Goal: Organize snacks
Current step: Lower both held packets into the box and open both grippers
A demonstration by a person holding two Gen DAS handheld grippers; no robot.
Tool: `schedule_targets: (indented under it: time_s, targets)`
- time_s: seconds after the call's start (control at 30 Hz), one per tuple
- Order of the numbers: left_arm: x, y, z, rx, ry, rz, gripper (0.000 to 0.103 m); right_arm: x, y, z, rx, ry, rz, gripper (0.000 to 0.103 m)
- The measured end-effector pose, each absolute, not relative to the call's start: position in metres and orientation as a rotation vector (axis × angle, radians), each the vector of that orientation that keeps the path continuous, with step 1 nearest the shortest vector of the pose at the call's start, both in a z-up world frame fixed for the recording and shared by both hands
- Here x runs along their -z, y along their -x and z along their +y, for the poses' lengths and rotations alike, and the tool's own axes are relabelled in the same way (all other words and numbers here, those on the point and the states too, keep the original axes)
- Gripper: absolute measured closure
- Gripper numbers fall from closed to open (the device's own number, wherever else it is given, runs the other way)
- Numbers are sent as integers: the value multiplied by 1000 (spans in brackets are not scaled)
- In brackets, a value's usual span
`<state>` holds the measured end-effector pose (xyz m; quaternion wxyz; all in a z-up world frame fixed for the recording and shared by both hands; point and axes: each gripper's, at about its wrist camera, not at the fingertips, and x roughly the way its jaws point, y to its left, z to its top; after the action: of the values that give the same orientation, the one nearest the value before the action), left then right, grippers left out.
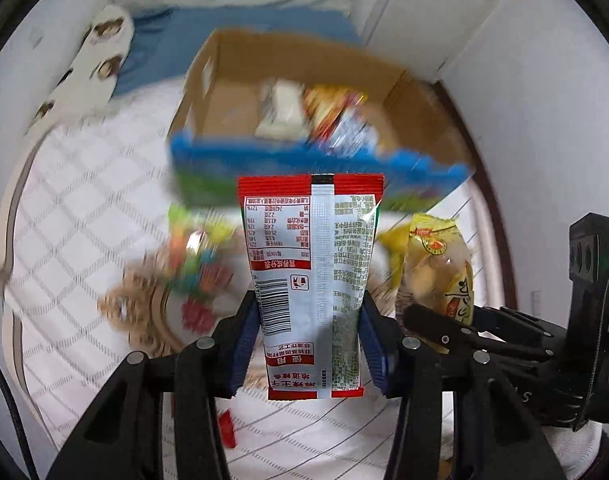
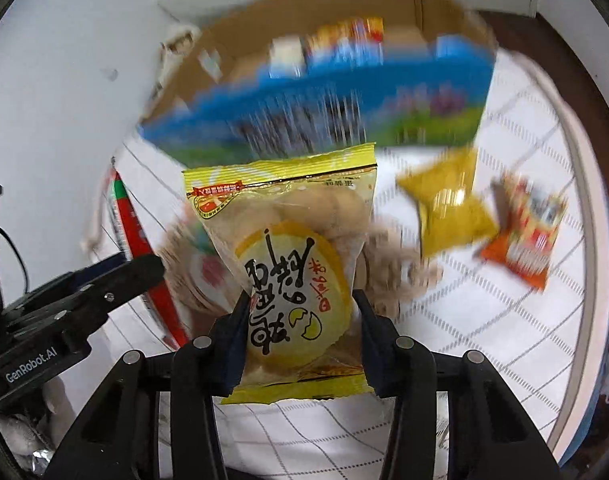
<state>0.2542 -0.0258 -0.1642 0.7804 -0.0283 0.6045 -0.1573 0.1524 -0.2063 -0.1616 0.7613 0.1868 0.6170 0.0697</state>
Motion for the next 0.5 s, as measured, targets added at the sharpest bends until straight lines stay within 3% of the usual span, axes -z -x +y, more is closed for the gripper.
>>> schedule_targets:
  time_s: [0.3, 0.5]
  targets:
    - [128, -385, -68, 358, -38, 1265, 58, 106, -294, -207, -76, -314, 1209, 54]
    - [181, -491, -72, 285, -110, 1417, 58, 125, -388, -229, 23, -251, 1277, 54]
